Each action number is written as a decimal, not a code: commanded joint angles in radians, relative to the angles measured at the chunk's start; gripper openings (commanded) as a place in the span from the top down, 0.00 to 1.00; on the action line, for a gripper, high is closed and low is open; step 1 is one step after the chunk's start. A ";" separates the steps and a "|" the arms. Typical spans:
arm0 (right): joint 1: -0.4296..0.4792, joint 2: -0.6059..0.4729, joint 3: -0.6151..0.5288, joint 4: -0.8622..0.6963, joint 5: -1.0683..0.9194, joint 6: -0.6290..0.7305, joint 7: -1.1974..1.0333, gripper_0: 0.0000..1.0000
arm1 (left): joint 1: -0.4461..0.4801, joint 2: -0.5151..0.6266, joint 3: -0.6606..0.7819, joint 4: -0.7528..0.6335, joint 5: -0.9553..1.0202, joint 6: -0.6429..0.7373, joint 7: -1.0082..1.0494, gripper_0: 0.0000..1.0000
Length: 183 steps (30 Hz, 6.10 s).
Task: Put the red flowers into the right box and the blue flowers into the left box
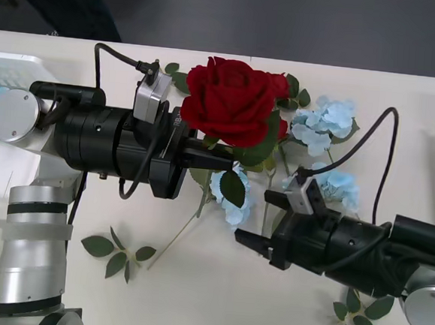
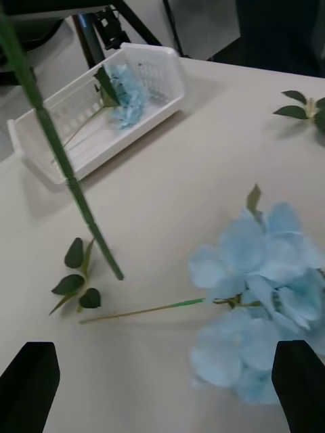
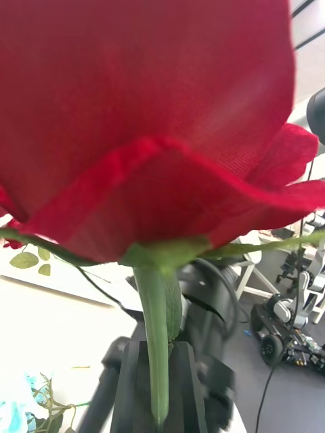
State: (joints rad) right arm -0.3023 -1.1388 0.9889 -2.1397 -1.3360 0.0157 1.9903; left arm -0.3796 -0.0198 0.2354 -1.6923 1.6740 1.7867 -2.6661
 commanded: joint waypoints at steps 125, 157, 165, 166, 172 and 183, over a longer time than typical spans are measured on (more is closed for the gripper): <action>0.342 0.096 -1.377 0.345 0.560 1.268 -0.653 1.00 | 0.262 0.141 -0.335 -0.563 -1.106 -0.171 0.655 0.00; 0.279 0.096 -1.155 0.794 0.969 1.087 -0.665 0.66 | 0.056 0.139 -0.528 -0.047 -1.355 -0.388 0.744 0.00; 0.281 0.096 -1.136 0.785 0.949 1.031 -0.659 0.25 | 0.056 0.139 -0.562 -0.035 -1.383 -0.394 0.746 0.00; 0.279 0.096 -1.130 0.778 0.948 1.027 -0.659 0.25 | 0.056 0.138 -0.567 -0.032 -1.387 -0.395 0.746 0.00; 0.279 0.094 -1.147 0.678 0.824 1.046 -0.644 0.25 | 0.054 0.135 -0.593 -0.004 -1.410 -0.411 0.746 0.00; 0.279 0.096 -1.178 0.331 0.448 1.242 -0.621 0.25 | 0.028 0.116 -0.611 0.091 -1.422 -0.484 0.744 0.07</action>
State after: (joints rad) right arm -0.0314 -1.0280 -0.1883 -1.7539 -0.8474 1.2521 1.3729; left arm -0.3282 0.0993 -0.3604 -1.5832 0.2592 1.3102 -1.9764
